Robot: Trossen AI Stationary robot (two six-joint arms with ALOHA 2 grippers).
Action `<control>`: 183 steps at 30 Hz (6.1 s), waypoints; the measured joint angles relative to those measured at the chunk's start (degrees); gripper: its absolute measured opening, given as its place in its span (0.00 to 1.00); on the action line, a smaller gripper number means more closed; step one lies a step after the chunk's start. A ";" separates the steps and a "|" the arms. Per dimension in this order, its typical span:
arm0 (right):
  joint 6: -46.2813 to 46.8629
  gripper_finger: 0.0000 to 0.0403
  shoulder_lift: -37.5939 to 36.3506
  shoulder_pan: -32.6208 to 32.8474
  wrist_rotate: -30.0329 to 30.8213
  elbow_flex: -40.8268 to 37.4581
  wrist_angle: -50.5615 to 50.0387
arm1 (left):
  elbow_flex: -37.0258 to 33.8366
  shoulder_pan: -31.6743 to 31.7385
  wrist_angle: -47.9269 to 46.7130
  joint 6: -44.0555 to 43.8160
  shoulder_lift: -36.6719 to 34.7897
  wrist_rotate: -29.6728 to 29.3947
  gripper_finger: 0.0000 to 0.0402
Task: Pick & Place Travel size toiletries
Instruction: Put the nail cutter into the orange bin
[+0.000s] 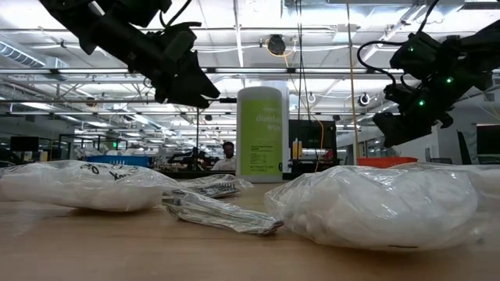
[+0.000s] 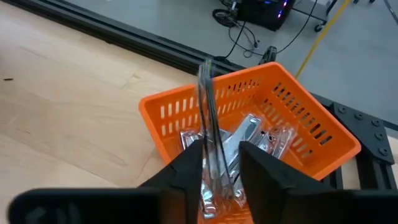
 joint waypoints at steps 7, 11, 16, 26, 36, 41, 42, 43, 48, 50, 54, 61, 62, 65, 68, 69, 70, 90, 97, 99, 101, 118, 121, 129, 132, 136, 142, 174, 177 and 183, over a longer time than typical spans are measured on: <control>0.27 0.45 0.00 0.00 0.00 0.00 0.10 | 0.00 0.00 0.01 -0.02 0.00 0.01 0.70; -0.55 0.53 -0.02 0.33 -2.54 0.00 2.87 | 0.00 0.00 -0.03 -0.93 0.00 0.02 0.71; -2.95 0.55 -0.53 1.56 -13.35 0.02 10.85 | 0.00 -0.51 -0.29 -0.87 0.21 8.53 0.71; -2.92 0.53 -1.20 3.72 -18.29 0.02 14.77 | 0.09 -14.99 8.16 18.98 4.11 13.94 0.64; -2.93 0.53 -1.18 6.48 -22.93 0.02 18.81 | 5.93 -22.31 7.31 17.77 12.96 12.59 0.55; -2.94 0.53 -1.18 7.73 -22.78 0.02 20.20 | 19.18 -23.30 -13.43 17.68 20.66 16.73 0.50; -2.94 0.53 -1.18 7.93 -22.80 0.02 20.20 | 21.74 -23.30 -17.57 17.85 22.55 17.87 0.49; -2.95 0.53 -1.18 8.06 -22.77 0.02 20.20 | 23.90 -23.30 -21.10 18.39 24.22 19.01 0.48; -2.94 0.53 -1.18 8.79 -22.80 0.02 20.17 | 31.39 -23.28 -31.05 21.01 31.84 22.60 0.45; -2.94 0.53 -1.18 9.25 -22.77 0.02 20.17 | 32.80 -23.33 -31.04 20.40 34.42 25.10 0.44; -2.94 0.52 -1.18 10.20 -22.80 0.02 20.17 | 34.21 -24.39 -28.06 19.25 37.24 28.00 0.42; -2.94 0.53 -1.18 11.39 -22.79 0.02 21.87 | 34.38 -25.94 -26.20 17.03 38.86 25.75 0.42; -2.91 0.53 -1.18 11.58 -22.79 0.02 22.28 | 34.38 -25.96 -26.39 16.99 38.93 24.75 0.42; -2.77 0.53 -1.18 12.28 -22.80 0.02 23.10 | 34.36 -25.99 -27.95 16.97 39.12 19.45 0.42; -2.77 0.53 -1.18 13.02 -22.80 0.02 23.21 | 34.36 -25.77 -30.93 16.59 39.17 17.83 0.42; -2.77 0.53 -1.18 13.27 -22.78 0.02 23.24 | 34.36 -25.73 -31.42 16.57 39.60 17.91 0.42; -2.76 0.53 -1.17 13.49 -22.79 0.02 23.35 | 34.40 -25.73 -31.59 16.38 39.77 18.06 0.42; -2.75 0.53 -1.16 13.66 -22.79 0.02 23.96 | 34.38 -23.82 -31.52 22.08 40.75 20.80 0.17; -2.75 0.53 -1.16 13.66 -22.80 0.02 23.99 | 34.06 -22.77 -33.33 25.08 37.74 18.23 0.08; -2.75 0.53 -1.16 13.74 -22.90 0.02 24.05 | 34.01 -22.86 -34.22 26.99 35.53 14.75 0.08; -2.75 0.53 -1.16 14.01 -23.09 0.02 24.27 | 34.03 -22.89 -34.56 28.54 32.49 9.24 0.08; -2.20 0.53 1.31 24.10 -31.67 0.04 36.11 | 34.25 -12.91 -10.04 46.22 27.63 -31.62 0.08; -3.07 0.53 4.54 25.79 -31.69 0.07 40.43 | 34.25 -10.79 -8.71 46.98 27.93 -30.89 0.08; -2.75 0.58 14.93 26.14 -31.71 0.07 53.93 | 34.25 -9.99 -6.55 48.22 27.82 -25.22 0.08; -1.62 0.61 18.35 26.16 -31.79 1.24 56.17 | 34.25 -10.03 -6.57 47.95 27.82 -23.88 0.08; -1.17 0.61 21.88 26.32 -33.24 4.15 56.19 | 34.25 -10.01 -6.61 47.87 27.82 -23.76 0.08; -1.01 0.53 25.12 27.06 -36.24 6.84 56.07 | 34.25 -10.01 -7.05 47.74 27.80 -23.42 0.08; -2.11 0.04 25.12 25.82 -37.68 6.95 52.28 | 34.38 -10.52 -7.65 24.44 23.41 -9.56 0.43; -2.19 0.04 25.07 25.70 -37.75 6.95 51.79 | 34.38 -10.62 -9.00 23.40 20.55 -6.38 0.54; -3.45 0.04 20.80 24.54 -35.58 6.95 44.69 | 32.34 -9.91 -13.81 21.81 13.55 -3.55 0.61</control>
